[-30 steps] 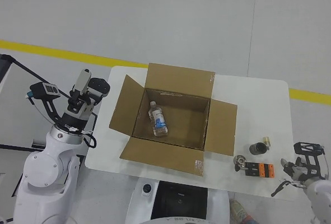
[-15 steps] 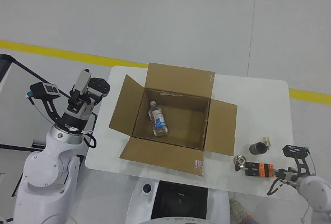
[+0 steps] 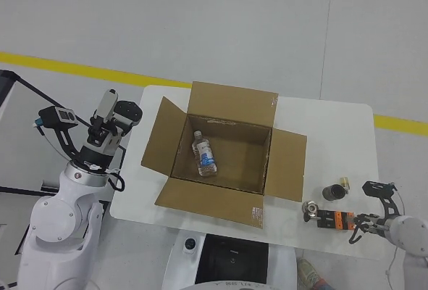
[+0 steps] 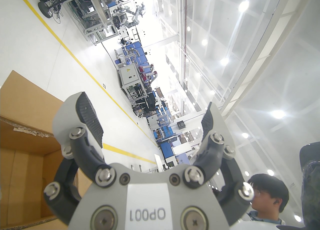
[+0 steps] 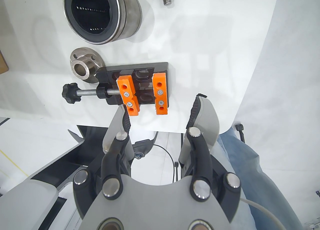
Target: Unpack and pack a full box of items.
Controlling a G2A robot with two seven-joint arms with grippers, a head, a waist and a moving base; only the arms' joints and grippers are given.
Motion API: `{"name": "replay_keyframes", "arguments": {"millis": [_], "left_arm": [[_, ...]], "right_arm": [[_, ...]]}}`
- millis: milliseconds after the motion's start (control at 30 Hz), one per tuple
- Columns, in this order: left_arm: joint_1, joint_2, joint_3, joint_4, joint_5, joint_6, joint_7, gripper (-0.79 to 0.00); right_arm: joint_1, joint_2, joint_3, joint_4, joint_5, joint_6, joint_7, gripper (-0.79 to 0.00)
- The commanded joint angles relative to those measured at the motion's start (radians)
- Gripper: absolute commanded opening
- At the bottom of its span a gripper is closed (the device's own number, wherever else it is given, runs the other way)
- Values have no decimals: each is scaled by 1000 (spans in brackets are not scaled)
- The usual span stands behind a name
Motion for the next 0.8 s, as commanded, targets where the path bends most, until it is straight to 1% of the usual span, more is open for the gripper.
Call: {"name": "replay_keyframes", "arguments": {"millis": [0, 33, 67, 600, 633, 767], "left_arm": [[0, 0, 0, 0, 0, 0, 0, 0], [0, 0, 0, 0, 0, 0, 0, 0], [0, 0, 0, 0, 0, 0, 0, 0], [0, 0, 0, 0, 0, 0, 0, 0], [0, 0, 0, 0, 0, 0, 0, 0], [0, 0, 0, 0, 0, 0, 0, 0]], "right_arm": [[8, 3, 6, -6, 0, -8, 12, -286], [9, 4, 8, -15, 2, -14, 15, -71], [9, 4, 8, -15, 2, -14, 15, -31], [9, 4, 8, -15, 2, -14, 15, -31], [15, 5, 10, -15, 7, -16, 9, -477], [28, 12, 30, -37, 36, -36, 54, -523]]}}
